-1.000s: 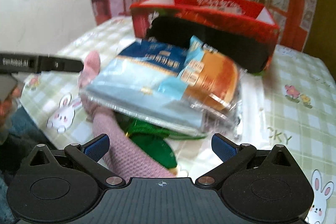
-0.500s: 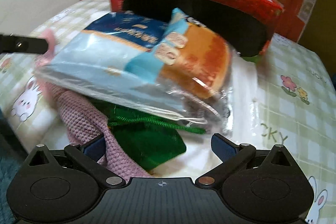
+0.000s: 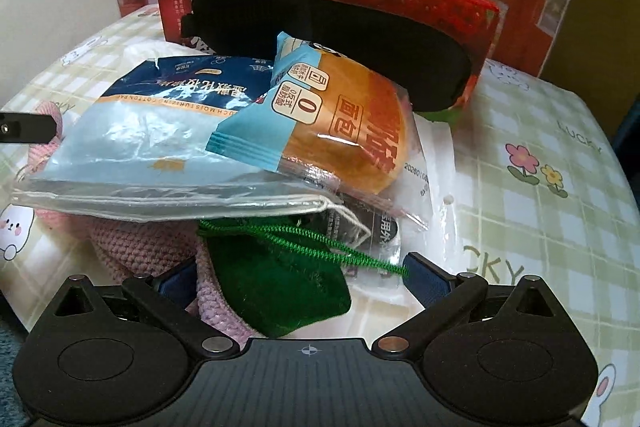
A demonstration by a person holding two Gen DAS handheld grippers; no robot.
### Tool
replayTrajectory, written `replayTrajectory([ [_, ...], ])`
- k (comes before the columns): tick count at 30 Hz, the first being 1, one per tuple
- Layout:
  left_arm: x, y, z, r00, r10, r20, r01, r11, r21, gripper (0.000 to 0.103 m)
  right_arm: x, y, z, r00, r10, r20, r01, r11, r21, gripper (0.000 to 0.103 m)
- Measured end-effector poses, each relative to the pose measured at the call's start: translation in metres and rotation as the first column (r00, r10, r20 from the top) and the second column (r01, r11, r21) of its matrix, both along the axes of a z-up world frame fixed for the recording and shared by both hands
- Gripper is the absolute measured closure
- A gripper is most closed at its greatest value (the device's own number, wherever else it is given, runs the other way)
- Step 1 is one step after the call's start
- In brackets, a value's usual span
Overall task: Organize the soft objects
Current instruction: 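Move the right tool back to the pile toward the pink knitted towel, then lower the right gripper onto the pink knitted towel and close on it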
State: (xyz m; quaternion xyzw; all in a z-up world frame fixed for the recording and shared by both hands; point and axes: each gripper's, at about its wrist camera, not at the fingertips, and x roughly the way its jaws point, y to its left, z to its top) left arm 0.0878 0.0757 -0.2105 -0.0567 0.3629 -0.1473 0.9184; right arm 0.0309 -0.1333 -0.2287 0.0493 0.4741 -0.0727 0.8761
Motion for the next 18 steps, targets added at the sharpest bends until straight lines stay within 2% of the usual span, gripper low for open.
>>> replayTrajectory([
  [6, -0.006, 0.001, -0.003, 1.0, -0.006, 0.004, 0.006, 1.0, -0.003, 0.003, -0.007, 0.006, 0.005, 1.0, 0.006, 0.024, -0.005, 1.0, -0.012, 0.001],
  [18, -0.012, 0.011, -0.008, 1.0, 0.004, -0.023, -0.006, 0.998, -0.057, 0.009, -0.019, 0.005, 0.018, 0.998, -0.024, 0.06, 0.025, 1.0, -0.012, 0.001],
])
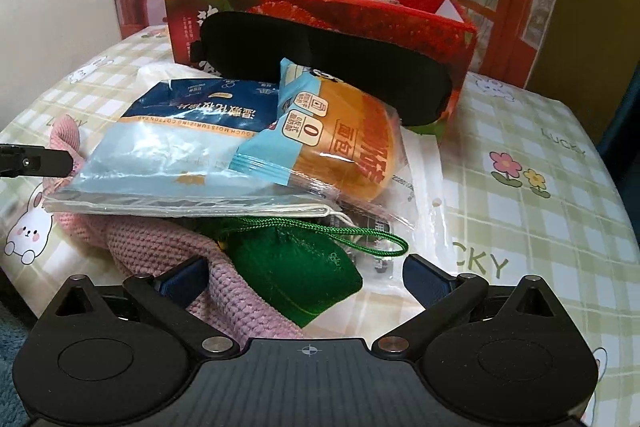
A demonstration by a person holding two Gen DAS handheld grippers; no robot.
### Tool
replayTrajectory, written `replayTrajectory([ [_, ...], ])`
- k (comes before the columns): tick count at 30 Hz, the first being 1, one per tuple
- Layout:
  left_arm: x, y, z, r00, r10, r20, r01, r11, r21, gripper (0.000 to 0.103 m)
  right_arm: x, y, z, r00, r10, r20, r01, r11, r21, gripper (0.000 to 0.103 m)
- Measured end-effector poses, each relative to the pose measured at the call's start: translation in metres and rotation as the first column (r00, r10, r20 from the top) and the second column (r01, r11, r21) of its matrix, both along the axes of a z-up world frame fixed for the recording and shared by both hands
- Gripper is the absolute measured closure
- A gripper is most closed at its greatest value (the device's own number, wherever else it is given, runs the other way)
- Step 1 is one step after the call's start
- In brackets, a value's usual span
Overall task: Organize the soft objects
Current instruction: 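Lower the right gripper onto the pink knitted towel and close on it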
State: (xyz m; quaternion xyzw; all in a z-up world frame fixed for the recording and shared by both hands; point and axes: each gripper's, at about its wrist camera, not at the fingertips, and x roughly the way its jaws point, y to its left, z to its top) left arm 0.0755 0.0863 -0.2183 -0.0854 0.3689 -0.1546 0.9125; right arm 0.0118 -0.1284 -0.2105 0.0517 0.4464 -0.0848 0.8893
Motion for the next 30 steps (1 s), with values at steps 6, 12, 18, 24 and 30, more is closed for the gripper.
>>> replayTrajectory([
  [6, 0.0, 0.003, -0.002, 1.0, 0.004, -0.015, -0.004, 1.0, -0.016, 0.015, -0.006, -0.002, 0.004, 1.0, -0.021, 0.018, 0.021, 1.0, 0.003, 0.002],
  [12, -0.001, 0.003, -0.004, 1.0, 0.003, -0.021, -0.003, 1.0, -0.019, 0.017, -0.01, -0.006, 0.007, 0.999, -0.031, 0.03, 0.03, 0.999, 0.015, 0.007],
  [18, -0.002, 0.004, -0.005, 1.0, 0.006, -0.029, -0.007, 1.0, -0.028, 0.018, -0.012, -0.004, 0.008, 0.999, -0.031, 0.032, 0.03, 0.999, 0.02, 0.011],
  [24, -0.004, 0.007, -0.006, 0.999, 0.003, -0.039, -0.005, 0.999, -0.038, 0.021, -0.016, -0.006, 0.011, 0.998, -0.045, 0.042, 0.043, 0.999, 0.032, 0.015],
  [30, -0.003, 0.011, -0.012, 0.998, 0.015, -0.066, -0.019, 0.998, -0.066, 0.024, -0.019, -0.01, 0.011, 0.997, -0.057, 0.049, 0.054, 0.997, 0.059, 0.02],
])
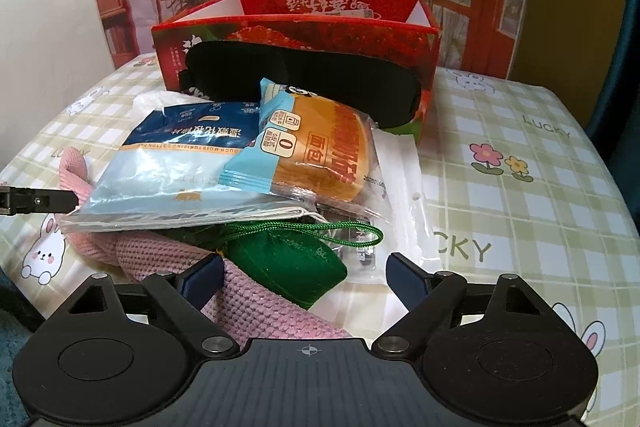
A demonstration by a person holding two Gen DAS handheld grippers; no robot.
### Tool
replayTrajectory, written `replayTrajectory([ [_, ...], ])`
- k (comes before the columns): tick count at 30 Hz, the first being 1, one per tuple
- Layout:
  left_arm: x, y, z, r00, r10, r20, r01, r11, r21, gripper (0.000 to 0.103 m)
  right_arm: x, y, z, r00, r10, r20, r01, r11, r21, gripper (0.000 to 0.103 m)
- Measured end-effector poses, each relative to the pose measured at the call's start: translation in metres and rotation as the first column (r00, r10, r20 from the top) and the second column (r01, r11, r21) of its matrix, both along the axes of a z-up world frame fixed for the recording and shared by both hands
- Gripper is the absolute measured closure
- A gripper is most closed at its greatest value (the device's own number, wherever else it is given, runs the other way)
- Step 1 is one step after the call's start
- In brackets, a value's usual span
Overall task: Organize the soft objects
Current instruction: 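Lower the right gripper onto the pink knitted towel and close on it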
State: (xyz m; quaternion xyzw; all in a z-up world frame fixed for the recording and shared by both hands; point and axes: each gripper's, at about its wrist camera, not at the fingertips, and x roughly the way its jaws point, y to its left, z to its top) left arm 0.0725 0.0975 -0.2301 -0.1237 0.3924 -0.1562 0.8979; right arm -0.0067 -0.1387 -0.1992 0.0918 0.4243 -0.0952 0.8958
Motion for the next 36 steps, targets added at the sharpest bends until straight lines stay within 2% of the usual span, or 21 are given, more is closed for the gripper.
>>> replayTrajectory([
  [12, 0.013, -0.015, -0.006, 0.998, -0.054, 0.02, 0.053, 0.998, 0.042, 0.025, -0.004, 0.004, 0.003, 1.0, 0.005, -0.017, -0.005, 1.0, -0.013, 0.02],
  [16, 0.017, -0.018, -0.011, 0.998, -0.059, 0.015, 0.058, 0.997, 0.053, 0.031, -0.013, 0.006, 0.006, 0.999, 0.009, -0.035, -0.009, 1.0, -0.017, 0.018],
  [18, 0.016, -0.021, -0.011, 0.998, -0.062, 0.022, 0.061, 0.996, 0.072, 0.035, -0.017, 0.006, 0.005, 0.999, 0.016, -0.049, -0.016, 1.0, 0.001, 0.014],
  [26, 0.013, -0.022, -0.011, 0.998, -0.065, 0.024, 0.062, 0.995, 0.083, 0.038, -0.012, 0.011, -0.014, 0.987, 0.039, -0.155, -0.038, 0.999, 0.015, 0.014],
  [36, 0.011, -0.022, -0.011, 0.997, -0.069, 0.021, 0.067, 0.994, 0.082, 0.038, -0.003, -0.011, -0.028, 0.986, -0.02, -0.164, 0.026, 0.999, 0.034, 0.017],
])
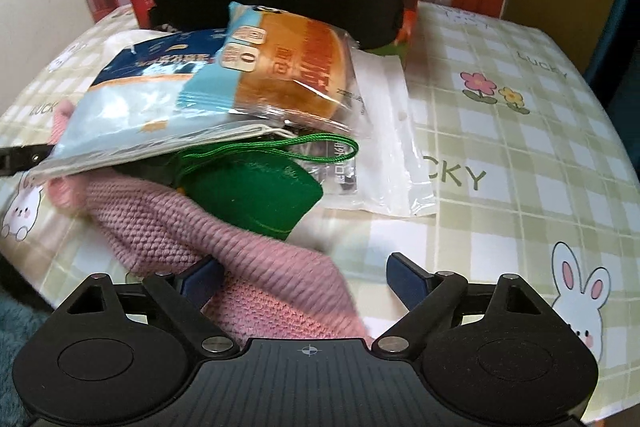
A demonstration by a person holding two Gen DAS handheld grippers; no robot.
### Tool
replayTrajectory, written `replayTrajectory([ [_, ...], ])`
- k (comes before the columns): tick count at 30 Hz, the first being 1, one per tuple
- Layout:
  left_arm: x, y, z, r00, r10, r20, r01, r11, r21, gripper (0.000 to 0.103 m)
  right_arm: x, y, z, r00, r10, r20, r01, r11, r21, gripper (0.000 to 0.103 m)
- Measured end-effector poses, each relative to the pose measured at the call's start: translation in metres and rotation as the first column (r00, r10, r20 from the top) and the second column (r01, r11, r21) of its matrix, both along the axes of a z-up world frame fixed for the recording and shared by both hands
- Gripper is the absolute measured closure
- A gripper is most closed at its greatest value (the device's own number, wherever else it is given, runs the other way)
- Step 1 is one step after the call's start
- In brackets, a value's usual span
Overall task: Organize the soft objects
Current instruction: 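Lower the right gripper onto the pink knitted towel and close on it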
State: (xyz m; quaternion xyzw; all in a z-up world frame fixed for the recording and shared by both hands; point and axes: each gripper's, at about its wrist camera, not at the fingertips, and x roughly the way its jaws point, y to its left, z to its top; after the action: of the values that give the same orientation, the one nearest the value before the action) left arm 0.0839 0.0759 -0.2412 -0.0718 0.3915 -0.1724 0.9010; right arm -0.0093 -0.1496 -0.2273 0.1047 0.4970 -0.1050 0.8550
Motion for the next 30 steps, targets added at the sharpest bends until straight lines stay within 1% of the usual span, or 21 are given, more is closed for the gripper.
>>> replayTrajectory([
  [2, 0.0, 0.001, 0.0, 1.0, -0.003, -0.002, 0.003, 1.0, -0.004, 0.038, 0.005, -0.001, -0.001, 1.0, 0.006, 0.0, -0.006, 1.0, -0.017, 0.017],
  [6, -0.001, 0.001, -0.001, 1.0, -0.009, -0.001, 0.009, 1.0, -0.004, 0.038, 0.009, -0.006, -0.004, 1.0, 0.0, 0.006, 0.0, 1.0, -0.022, 0.016],
  [19, -0.001, 0.001, 0.0, 1.0, -0.012, 0.0, 0.012, 1.0, 0.0, 0.038, -0.003, -0.004, 0.004, 1.0, -0.021, 0.018, 0.021, 1.0, -0.007, 0.021],
  [22, -0.001, 0.001, 0.0, 1.0, -0.011, -0.002, 0.011, 1.0, -0.001, 0.039, -0.009, -0.004, 0.009, 0.999, -0.032, 0.029, 0.032, 0.999, -0.004, 0.024],
  [24, -0.001, 0.002, 0.0, 1.0, -0.012, -0.003, 0.012, 1.0, -0.004, 0.039, -0.013, -0.005, 0.011, 0.999, -0.033, 0.035, 0.032, 0.999, 0.012, 0.034],
  [27, 0.0, 0.002, 0.0, 1.0, -0.011, -0.003, 0.011, 1.0, -0.008, 0.039, -0.015, -0.003, 0.011, 0.999, -0.023, 0.028, 0.022, 0.999, 0.03, 0.044],
  [30, 0.0, 0.003, 0.0, 1.0, -0.013, -0.002, 0.013, 1.0, -0.008, 0.039, -0.013, -0.001, 0.009, 1.0, -0.018, 0.018, 0.018, 0.999, 0.037, 0.045],
])
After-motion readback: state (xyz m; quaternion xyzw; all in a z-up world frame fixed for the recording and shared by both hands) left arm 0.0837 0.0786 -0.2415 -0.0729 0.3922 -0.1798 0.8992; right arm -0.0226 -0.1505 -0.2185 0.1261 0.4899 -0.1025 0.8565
